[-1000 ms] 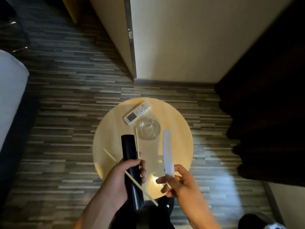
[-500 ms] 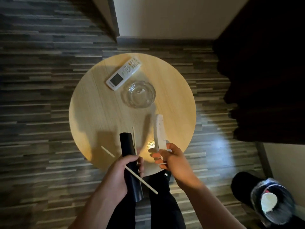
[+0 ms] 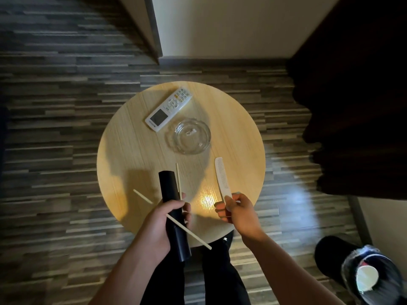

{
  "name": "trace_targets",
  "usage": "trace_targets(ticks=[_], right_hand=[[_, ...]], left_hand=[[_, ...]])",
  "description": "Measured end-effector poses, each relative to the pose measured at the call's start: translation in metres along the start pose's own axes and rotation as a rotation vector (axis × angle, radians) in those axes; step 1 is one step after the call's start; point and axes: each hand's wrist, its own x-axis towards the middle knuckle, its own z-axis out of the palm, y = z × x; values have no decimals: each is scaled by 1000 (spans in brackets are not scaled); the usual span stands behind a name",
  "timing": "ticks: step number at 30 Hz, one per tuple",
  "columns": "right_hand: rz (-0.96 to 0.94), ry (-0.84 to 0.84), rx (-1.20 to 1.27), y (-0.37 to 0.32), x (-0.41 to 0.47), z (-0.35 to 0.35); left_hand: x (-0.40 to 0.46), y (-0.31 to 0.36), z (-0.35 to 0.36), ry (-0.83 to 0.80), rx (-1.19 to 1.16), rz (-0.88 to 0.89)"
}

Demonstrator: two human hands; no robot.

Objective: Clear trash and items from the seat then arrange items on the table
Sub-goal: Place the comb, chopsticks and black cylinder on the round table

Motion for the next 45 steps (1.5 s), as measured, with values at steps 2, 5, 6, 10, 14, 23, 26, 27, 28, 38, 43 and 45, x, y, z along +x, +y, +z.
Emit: trace_targets(ticks=[2, 5, 6, 10, 14, 23, 26, 27, 28, 38, 43, 45], right_hand=[[27, 37, 0, 1, 6, -3], [110, 90, -65, 3, 14, -8], [123, 105, -88, 3, 16, -8], [90, 175, -187, 8, 18, -8], [63, 207, -259, 12, 19, -8], [-189, 43, -275, -6, -21, 4], [-239, -250, -438, -10, -48, 22], [-268, -269, -507, -9, -54, 27], [-304, -250, -572, -8, -59, 29], [-514, -171, -548, -9, -58, 34], [-422, -96, -363, -18, -52, 37], [-366, -133, -331, -21, -54, 40]], left_hand=[[3, 0, 1, -2, -3, 0], [5, -3, 2, -5, 1, 6], [5, -4, 1, -5, -4, 4], [4, -8, -1, -1, -40, -11], [2, -12, -2, -2, -55, -33], [-4, -18, 3, 2, -15, -24], [-1, -21, 6, 79, -15, -14], [1, -21, 6, 110, -9, -8], [1, -22, 6, 130, -7, -1], [-5, -15, 1, 43, 116, 85], [-6, -14, -8, 34, 61, 121], [-3, -15, -10, 70, 55, 104]])
